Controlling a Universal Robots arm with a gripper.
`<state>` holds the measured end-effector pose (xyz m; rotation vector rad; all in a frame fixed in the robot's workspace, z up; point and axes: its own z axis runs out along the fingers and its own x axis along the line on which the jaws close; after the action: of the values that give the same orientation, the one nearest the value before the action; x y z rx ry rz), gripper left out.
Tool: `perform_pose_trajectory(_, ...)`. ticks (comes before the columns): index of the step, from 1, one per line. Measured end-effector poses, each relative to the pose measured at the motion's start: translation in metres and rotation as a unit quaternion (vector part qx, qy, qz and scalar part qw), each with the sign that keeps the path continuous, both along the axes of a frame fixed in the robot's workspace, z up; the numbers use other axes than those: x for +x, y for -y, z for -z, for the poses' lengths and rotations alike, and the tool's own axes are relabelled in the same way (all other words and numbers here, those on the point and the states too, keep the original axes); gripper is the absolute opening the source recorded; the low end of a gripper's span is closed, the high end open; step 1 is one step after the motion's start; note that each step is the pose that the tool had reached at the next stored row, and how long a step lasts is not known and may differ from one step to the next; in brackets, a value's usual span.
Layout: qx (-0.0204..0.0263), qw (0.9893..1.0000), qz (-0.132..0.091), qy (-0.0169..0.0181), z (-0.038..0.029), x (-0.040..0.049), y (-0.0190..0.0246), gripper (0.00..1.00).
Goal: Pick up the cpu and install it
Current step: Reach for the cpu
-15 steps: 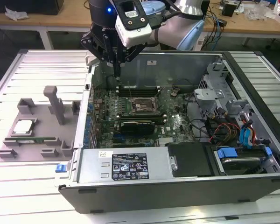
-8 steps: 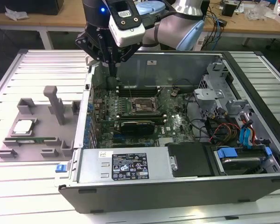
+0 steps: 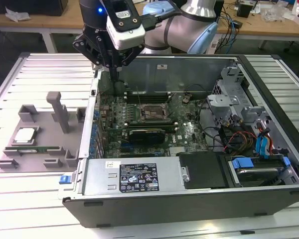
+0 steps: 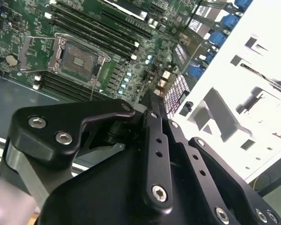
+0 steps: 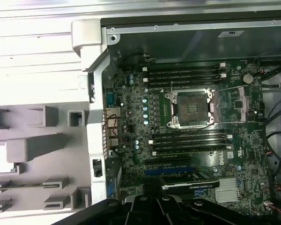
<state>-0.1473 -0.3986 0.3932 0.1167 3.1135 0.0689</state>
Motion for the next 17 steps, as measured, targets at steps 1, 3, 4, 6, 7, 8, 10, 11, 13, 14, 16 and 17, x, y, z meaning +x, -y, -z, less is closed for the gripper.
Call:
perform_pose_trajectory(1,0.0,1.0,0.0,0.0,0.0,-0.0013,0.0,0.11)
perform_pose_trajectory(3,0.0,1.0,0.0,0.0,-0.0001,-0.0053,-0.0001,0.11)
perform_pose_trajectory(4,0.0,1.0,0.0,0.0,0.0,-0.0091,-0.0001,0.11)
perform_pose_trajectory(6,0.0,1.0,0.0,0.0,0.0,-0.0109,-0.0001,0.11)
perform_pose_trajectory(7,0.0,1.0,0.0,0.0,0.0,-0.0128,-0.0002,0.11)
perform_pose_trajectory(8,0.0,1.0,0.0,0.0,0.0,-0.0144,-0.0002,0.11)
perform_pose_trajectory(10,0.0,1.0,0.0,0.0,0.0,-0.0185,-0.0004,0.11)
perform_pose_trajectory(11,0.0,1.0,0.0,0.0,0.0,-0.0201,-0.0004,0.11)
perform_pose_trajectory(13,0.0,1.0,0.0,0.0,-0.0001,-0.0225,-0.0005,0.11)
perform_pose_trajectory(14,0.0,1.0,0.0,0.0,0.0,-0.024,-0.0005,0.11)
perform_pose_trajectory(16,0.0,1.0,0.0,0.0,0.0,-0.0275,-0.0006,0.11)
perform_pose_trajectory(17,0.0,1.0,0.0,0.0,0.0,-0.0294,-0.0007,0.11)
